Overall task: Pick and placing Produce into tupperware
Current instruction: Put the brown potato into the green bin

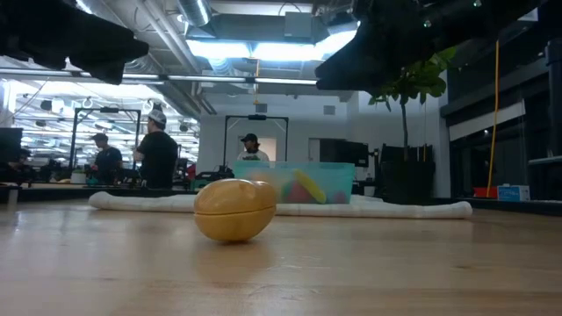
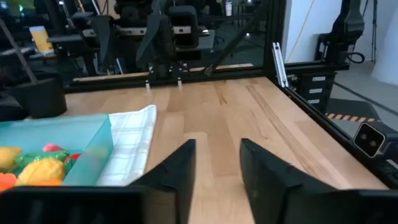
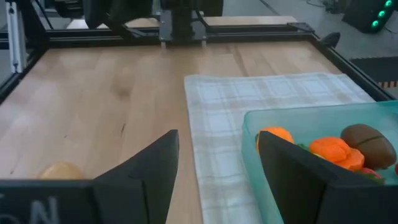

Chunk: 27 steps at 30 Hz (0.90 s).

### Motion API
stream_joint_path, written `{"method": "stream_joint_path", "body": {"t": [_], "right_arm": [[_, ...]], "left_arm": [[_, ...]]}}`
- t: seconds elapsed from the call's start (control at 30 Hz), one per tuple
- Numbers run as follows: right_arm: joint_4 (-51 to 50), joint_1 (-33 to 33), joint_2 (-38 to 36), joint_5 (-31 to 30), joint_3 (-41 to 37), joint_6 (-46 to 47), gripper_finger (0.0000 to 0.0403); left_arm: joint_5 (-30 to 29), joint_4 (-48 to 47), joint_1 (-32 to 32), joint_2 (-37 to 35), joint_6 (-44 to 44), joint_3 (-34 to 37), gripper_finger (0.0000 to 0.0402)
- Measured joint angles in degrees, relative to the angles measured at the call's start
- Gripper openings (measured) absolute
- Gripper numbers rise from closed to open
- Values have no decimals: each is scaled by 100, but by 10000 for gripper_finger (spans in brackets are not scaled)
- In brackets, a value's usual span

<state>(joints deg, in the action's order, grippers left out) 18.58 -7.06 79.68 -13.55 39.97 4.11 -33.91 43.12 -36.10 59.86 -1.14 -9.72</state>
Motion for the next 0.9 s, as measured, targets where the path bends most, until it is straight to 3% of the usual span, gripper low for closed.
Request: {"method": "stream_joint_path", "body": {"t": [0.2,0.37,0.53,0.73,0.9], "right_arm": [[41,-12,0,1,0,16,223],[47,-12,2,1,0,25,223],[43,-12,2,4,0,25,223],[-42,-12,4,6,0,16,223],[-91,-12,4,6,0,3,223]], "left_arm": [[-10,-71,104,9,-145,-2,197],[-15,-398,198,9,-145,-229,240],[-12,-1517,195,11,-252,-791,244],[-13,-3457,139,27,-1417,-1634,245],[10,-3822,-1,433,-1787,-2087,242]]}}
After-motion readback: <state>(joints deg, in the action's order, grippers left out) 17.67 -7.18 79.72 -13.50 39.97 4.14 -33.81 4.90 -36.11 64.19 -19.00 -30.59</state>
